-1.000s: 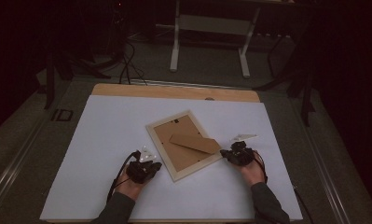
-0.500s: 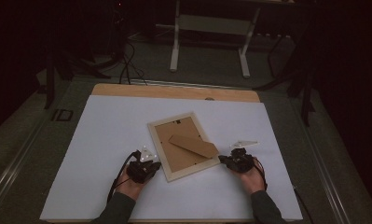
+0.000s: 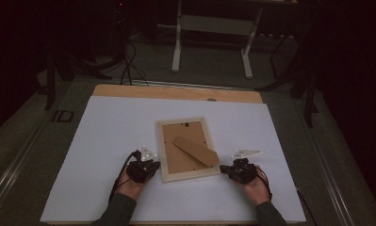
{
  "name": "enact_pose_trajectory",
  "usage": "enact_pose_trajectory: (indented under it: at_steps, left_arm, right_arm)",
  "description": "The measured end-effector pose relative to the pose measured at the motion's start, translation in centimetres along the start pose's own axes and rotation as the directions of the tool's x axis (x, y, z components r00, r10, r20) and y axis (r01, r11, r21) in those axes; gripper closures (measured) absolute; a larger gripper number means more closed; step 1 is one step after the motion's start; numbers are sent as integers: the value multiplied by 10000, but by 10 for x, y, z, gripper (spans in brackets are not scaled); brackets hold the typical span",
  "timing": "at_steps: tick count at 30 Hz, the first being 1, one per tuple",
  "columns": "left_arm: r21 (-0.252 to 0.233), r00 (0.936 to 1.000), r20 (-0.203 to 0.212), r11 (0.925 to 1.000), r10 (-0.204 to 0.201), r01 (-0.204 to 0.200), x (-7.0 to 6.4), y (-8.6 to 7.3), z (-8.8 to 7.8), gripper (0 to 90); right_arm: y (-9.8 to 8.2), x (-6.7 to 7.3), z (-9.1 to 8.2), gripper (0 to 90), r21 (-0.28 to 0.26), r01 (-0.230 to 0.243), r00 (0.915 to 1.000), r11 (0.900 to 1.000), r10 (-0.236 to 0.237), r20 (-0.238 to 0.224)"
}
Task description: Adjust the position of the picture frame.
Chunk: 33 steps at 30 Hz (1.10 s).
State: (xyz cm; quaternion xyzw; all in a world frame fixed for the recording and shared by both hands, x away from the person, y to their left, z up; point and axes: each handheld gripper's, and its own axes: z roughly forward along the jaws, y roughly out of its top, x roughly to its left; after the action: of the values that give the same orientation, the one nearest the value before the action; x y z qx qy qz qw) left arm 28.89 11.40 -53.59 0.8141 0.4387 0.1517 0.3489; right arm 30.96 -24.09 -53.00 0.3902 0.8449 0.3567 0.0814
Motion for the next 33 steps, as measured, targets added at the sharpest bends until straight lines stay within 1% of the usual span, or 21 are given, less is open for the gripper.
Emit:
enact_pose_trajectory:
  at_steps: [2,4,5,8,10,13,14,15,18,20,21,22,23,24,26,27,30,33]
  left_arm:
    - [1,10000,3,10000,-47,47,2,0,-1,900]
    - [16,10000,26,10000,-79,79,3,0,-3,900]
    - [-39,9999,132,10000,-76,76,3,1,-5,900]
    - [-182,9995,167,9995,265,-262,-1,4,-13,898]
    - [-336,9976,577,9988,371,-352,-4,4,-20,897]
    - [-258,9935,1016,9985,515,-491,-10,1,-26,898]
    - [-207,9927,1093,9986,508,-489,-12,0,-26,898]
    - [-98,9908,1211,9982,598,-590,-14,-3,-27,897]
    - [-70,9874,1419,9975,706,-703,-18,-9,-32,898]
    - [-50,9869,1413,9970,774,-774,-19,-11,-34,898]
    - [-34,9857,1522,9973,725,-728,-19,-12,-35,898]
    - [33,9842,1580,9966,803,-818,-19,-12,-36,898]
    - [135,9828,1568,9948,978,-1012,-21,-13,-36,898]
    - [200,9819,1567,9937,1060,-1104,-22,-14,-35,898]
    - [364,9781,1652,9903,1264,-1341,-25,-15,-33,898]
    - [446,9774,1617,9884,1364,-1453,-28,-15,-32,898]
    - [663,9780,1464,9850,1486,-1596,-29,-16,-28,895]
    - [722,9818,1381,9873,1305,-1414,-25,-18,-28,891]
  right_arm:
    - [-1,3,0,900,29,167,9998,9999,-167,-124]
    - [-2,4,0,900,-2,159,9996,9999,-159,-215]
    - [-2,5,0,900,-29,137,9996,9999,-138,-248]
    - [-2,7,1,900,-25,144,9995,9999,-144,-298]
    - [-2,9,2,900,-21,214,9993,9998,-215,-318]
    - [-2,11,2,900,5,251,9991,9997,-251,-348]
    - [-2,12,2,900,27,254,9991,9997,-253,-348]
    - [-2,13,2,900,28,251,9990,9997,-250,-366]
    - [-2,15,2,900,43,294,9988,9996,-292,-384]
    - [-2,17,2,900,57,271,9989,9996,-268,-388]
    - [-2,17,2,900,61,290,9987,9996,-288,-410]
    - [-2,18,3,900,52,336,9986,9994,-334,-407]
    - [-2,18,3,900,52,346,9986,9994,-343,-410]
    - [-2,20,3,900,90,330,9985,9994,-325,-445]
    - [-2,22,3,900,106,363,9982,9993,-357,-488]
    - [-2,23,3,900,107,423,9979,9990,-417,-499]
    - [-2,28,5,900,122,655,9962,9978,-647,-591]
    - [-1,35,7,900,131,876,9934,9961,-864,-760]
